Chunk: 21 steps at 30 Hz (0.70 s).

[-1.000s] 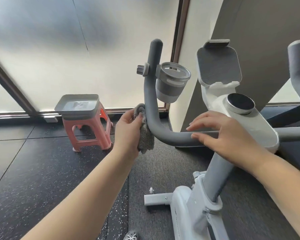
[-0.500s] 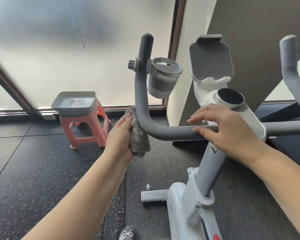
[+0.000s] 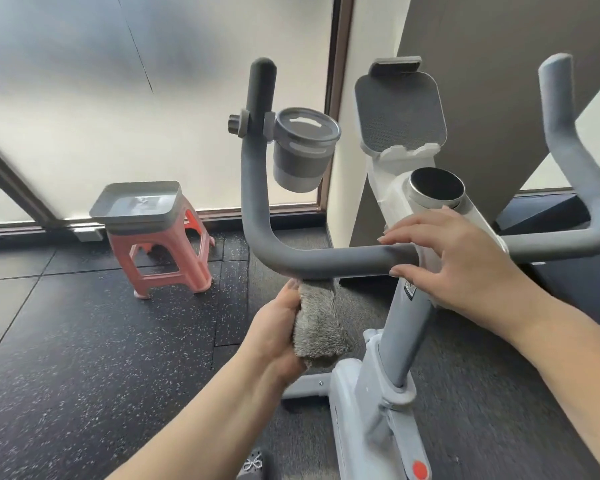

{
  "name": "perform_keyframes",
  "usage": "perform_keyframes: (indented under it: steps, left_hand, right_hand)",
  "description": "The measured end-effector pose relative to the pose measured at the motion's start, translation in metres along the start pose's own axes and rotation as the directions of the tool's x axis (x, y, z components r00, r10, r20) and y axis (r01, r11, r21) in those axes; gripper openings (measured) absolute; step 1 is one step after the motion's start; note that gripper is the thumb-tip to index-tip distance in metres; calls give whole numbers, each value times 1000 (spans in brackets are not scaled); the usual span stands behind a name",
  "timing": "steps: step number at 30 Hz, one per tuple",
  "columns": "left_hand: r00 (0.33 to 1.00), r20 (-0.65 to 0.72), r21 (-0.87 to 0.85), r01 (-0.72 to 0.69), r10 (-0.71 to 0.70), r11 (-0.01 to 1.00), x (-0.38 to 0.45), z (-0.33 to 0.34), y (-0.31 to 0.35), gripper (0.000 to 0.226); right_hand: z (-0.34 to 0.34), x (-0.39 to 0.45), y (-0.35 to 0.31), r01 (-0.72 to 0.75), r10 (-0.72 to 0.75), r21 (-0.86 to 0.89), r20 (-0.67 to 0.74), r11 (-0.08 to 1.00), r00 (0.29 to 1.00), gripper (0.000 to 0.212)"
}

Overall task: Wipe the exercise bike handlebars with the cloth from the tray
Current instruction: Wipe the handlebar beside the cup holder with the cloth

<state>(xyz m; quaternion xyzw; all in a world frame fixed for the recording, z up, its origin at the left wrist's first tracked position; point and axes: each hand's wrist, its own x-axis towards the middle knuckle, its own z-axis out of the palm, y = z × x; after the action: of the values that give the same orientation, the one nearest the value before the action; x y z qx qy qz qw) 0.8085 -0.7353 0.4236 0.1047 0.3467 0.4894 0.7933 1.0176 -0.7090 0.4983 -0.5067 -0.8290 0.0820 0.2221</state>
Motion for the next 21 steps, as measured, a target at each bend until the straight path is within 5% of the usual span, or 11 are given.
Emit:
perform_keyframes:
  steps: [4,8,21]
  left_hand:
    - [999,-34,-41,10,-12,999,10,25,-19,28]
    - [996,92,-113,20,-10,993,19,44,-37,22]
    - [990,67,-12,-123,123,992,22,53,-52,36]
  right_hand:
    - [1,-2,5,2,-2,-29,21,1000,1000,37]
    - [-1,-3,7,-1,1,-25,19,1000,1000,38]
    - [2,-2,13,44,-44,-1,1,999,999,40]
